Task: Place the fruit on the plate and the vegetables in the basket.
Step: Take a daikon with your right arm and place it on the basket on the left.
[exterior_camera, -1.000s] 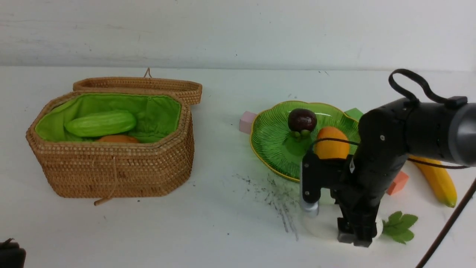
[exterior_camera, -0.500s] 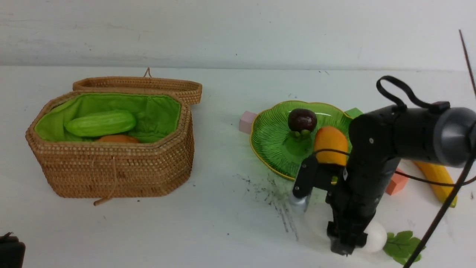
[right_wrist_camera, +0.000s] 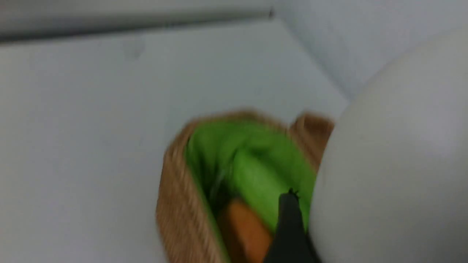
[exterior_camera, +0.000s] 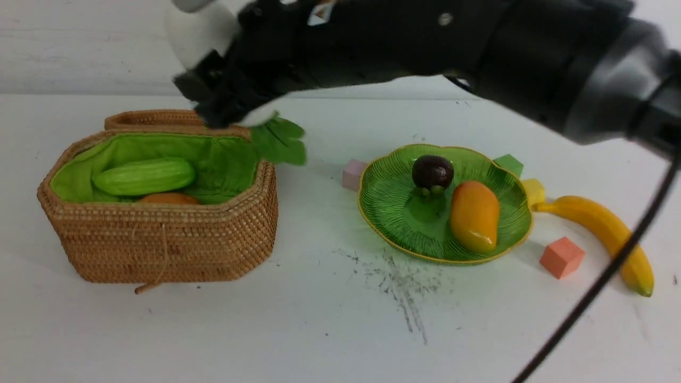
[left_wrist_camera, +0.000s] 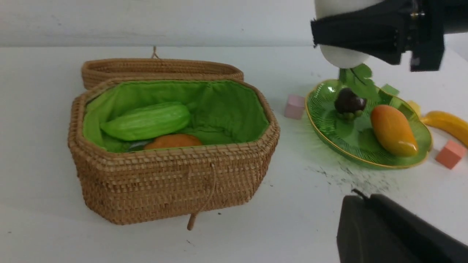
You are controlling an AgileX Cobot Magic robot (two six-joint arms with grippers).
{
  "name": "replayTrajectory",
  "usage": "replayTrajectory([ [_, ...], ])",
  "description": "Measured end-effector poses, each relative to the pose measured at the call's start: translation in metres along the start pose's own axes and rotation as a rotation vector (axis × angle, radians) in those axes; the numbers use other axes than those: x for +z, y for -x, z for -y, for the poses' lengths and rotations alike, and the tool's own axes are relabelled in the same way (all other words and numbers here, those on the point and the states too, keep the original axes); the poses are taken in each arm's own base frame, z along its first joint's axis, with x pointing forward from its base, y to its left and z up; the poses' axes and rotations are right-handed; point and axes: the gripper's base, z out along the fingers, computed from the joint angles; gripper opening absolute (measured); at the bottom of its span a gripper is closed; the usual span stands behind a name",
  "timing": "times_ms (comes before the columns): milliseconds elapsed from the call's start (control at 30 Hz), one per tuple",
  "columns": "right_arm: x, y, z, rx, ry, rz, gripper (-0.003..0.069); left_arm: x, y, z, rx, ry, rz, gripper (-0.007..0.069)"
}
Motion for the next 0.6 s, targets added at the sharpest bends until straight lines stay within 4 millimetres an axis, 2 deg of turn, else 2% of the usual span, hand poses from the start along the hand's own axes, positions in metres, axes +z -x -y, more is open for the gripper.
replayTrajectory([
  [33, 0.015, -0.001, -0.002, -0.011, -0.026, 0.043, 0.0488, 0.000, 0.000, 0.000, -0.007, 0.004, 0.004, -0.0001],
  [67, 0.019, 0.001, -0.001, -0.022, -0.041, 0.066, 0.0488, 0.000, 0.000, 0.000, -0.012, 0.005, 0.004, 0.0000],
  [100, 0.037, -0.009, -0.002, -0.033, -0.058, 0.078, 0.0488, 0.000, 0.001, -0.001, -0.016, 0.006, 0.006, 0.0000],
  [167, 0.061, -0.023, -0.002, -0.060, -0.086, 0.088, 0.0488, 0.000, 0.001, -0.001, -0.018, 0.006, 0.007, 0.0001],
  [300, 0.096, -0.058, -0.002, -0.072, -0.136, 0.085, 0.0494, 0.000, 0.001, -0.001, -0.022, 0.006, 0.007, 0.0004],
  [333, 0.100, -0.063, -0.003, -0.073, -0.143, 0.082, 0.0502, 0.000, 0.001, 0.000, -0.023, 0.005, 0.006, 0.0004],
  [433, 0.112, -0.081, -0.005, -0.067, -0.148, 0.061, 0.0612, 0.000, 0.000, 0.000, -0.027, 0.003, 0.003, 0.0006],
  [500, 0.113, -0.083, -0.007, -0.065, -0.137, 0.051, 0.0663, 0.000, 0.000, 0.000, -0.028, 0.003, 0.001, 0.0006],
  [600, 0.106, -0.074, -0.008, -0.067, -0.102, 0.040, 0.0671, 0.000, 0.000, 0.000, -0.028, 0.005, -0.002, 0.0006],
])
